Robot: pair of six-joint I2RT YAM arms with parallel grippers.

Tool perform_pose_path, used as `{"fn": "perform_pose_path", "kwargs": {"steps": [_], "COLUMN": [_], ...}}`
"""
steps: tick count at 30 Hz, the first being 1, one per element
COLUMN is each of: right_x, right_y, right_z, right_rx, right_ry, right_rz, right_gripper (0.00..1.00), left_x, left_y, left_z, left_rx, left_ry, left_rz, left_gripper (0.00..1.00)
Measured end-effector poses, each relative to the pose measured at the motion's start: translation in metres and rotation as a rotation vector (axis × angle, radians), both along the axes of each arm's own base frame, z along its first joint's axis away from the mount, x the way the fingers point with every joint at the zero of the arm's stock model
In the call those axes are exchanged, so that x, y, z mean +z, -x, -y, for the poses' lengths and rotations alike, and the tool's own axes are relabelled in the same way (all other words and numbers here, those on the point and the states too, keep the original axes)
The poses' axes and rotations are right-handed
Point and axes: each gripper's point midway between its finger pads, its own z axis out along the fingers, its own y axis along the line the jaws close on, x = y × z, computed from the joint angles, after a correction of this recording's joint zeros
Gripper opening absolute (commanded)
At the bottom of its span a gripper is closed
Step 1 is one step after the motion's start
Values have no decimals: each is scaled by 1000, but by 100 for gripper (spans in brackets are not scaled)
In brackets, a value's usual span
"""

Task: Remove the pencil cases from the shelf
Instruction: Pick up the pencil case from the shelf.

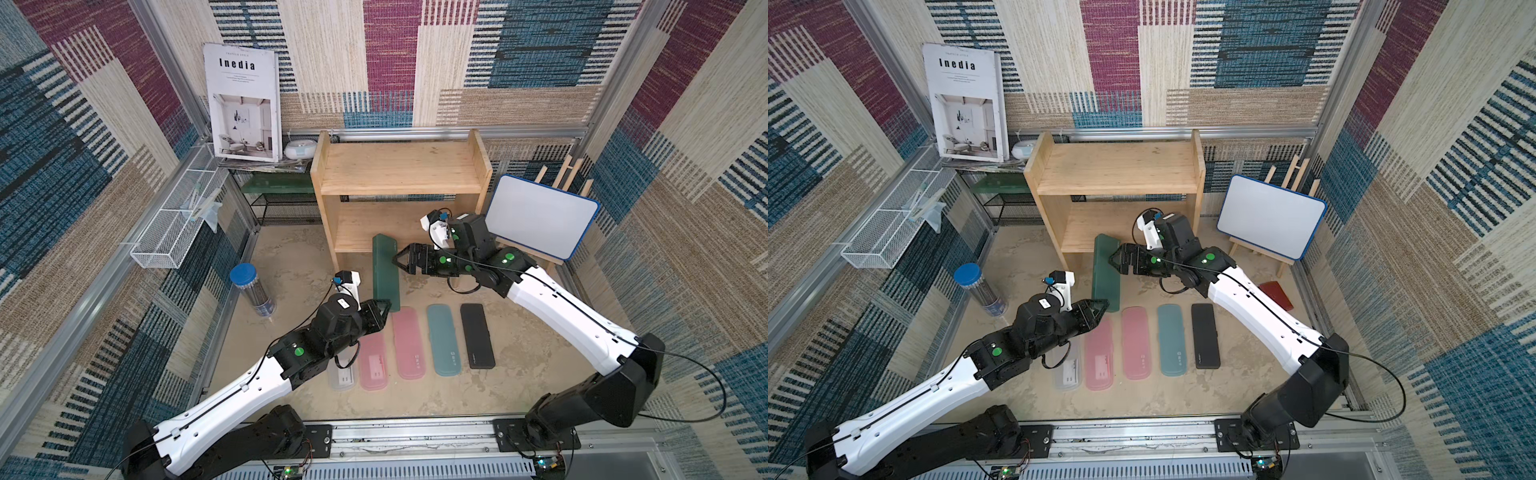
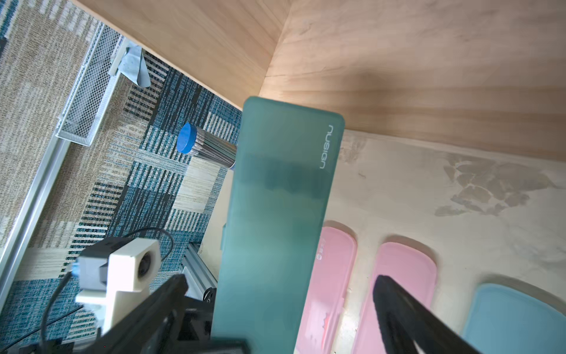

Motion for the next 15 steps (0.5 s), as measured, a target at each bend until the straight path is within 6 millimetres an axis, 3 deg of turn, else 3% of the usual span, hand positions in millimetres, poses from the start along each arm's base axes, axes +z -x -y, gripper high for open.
{"fn": "perform_pose_path", "kwargs": {"steps": [9, 15], "right_x": [-6, -18], "right_y": [-1, -2], "right_z": [-38, -52], "right_rx": [42, 54], "right_ry": [13, 39], "right_rz": [-8, -23], "right_gripper": [99, 99], "left_x": [-8, -3], "left_y": [2, 3], "left_z": [-8, -10], "left_rx": [21, 23], "left_ry": [-28, -23], "left_rz": [-12, 0], "left_gripper": [6, 6]}}
